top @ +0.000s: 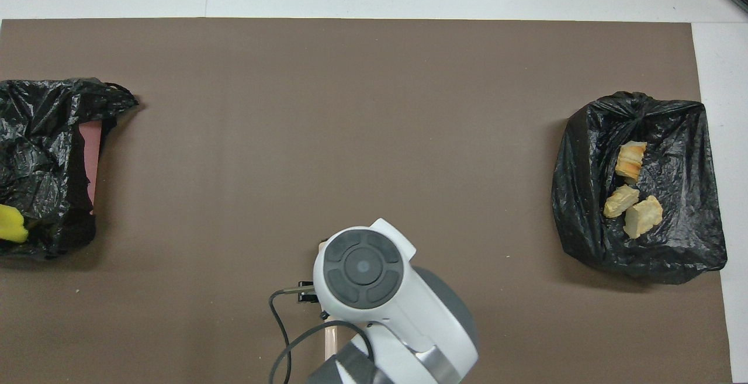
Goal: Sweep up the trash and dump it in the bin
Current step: 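Release the brush on the table and withdraw the right gripper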
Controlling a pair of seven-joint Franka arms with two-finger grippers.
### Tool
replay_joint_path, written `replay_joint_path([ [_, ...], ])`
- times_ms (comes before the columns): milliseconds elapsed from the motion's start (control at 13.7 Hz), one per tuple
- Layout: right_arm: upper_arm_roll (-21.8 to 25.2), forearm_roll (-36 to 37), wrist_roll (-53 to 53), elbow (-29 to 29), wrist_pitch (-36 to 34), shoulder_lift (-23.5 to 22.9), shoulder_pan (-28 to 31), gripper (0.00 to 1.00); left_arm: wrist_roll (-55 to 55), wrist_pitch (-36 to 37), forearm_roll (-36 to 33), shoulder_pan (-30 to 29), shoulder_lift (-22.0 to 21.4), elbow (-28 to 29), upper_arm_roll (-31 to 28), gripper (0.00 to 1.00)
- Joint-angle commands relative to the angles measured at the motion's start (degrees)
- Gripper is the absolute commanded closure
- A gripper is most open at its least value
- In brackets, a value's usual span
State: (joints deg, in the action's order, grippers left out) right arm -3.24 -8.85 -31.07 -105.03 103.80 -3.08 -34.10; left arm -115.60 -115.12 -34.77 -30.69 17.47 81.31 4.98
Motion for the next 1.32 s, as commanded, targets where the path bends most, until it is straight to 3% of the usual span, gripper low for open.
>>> replay_joint_path([
  [0,-0.37,3.66,5.83,2.54,-2.28,-0.26,4.03,0.0,6.16,0.51,-6.6,3.96,-0.77,0.34,-0.93,1.0],
  [366,-0.37,5.85,17.69,6.58,-4.66,-0.43,13.96,0.0,13.88,1.47,-16.45,6.78,-3.14,0.96,-0.76,1.0],
  [732,-0.28,8.92,29.3,11.24,-8.61,-0.52,23.62,0.0,14.61,5.25,-15.6,9.59,-5.07,0.87,-0.15,1.0],
  [951,0.07,10.95,30.02,12.48,-9.76,-0.26,27.5,0.0,18.55,7.1,-2.02,9.77,-8.93,3.06,-0.14,1.0],
  [1244,0.07,10.87,30.02,13.88,-10.72,-0.08,34.18,0.0,21.01,7.46,9.34,9.95,-12.1,7.9,-0.14,1.0],
])
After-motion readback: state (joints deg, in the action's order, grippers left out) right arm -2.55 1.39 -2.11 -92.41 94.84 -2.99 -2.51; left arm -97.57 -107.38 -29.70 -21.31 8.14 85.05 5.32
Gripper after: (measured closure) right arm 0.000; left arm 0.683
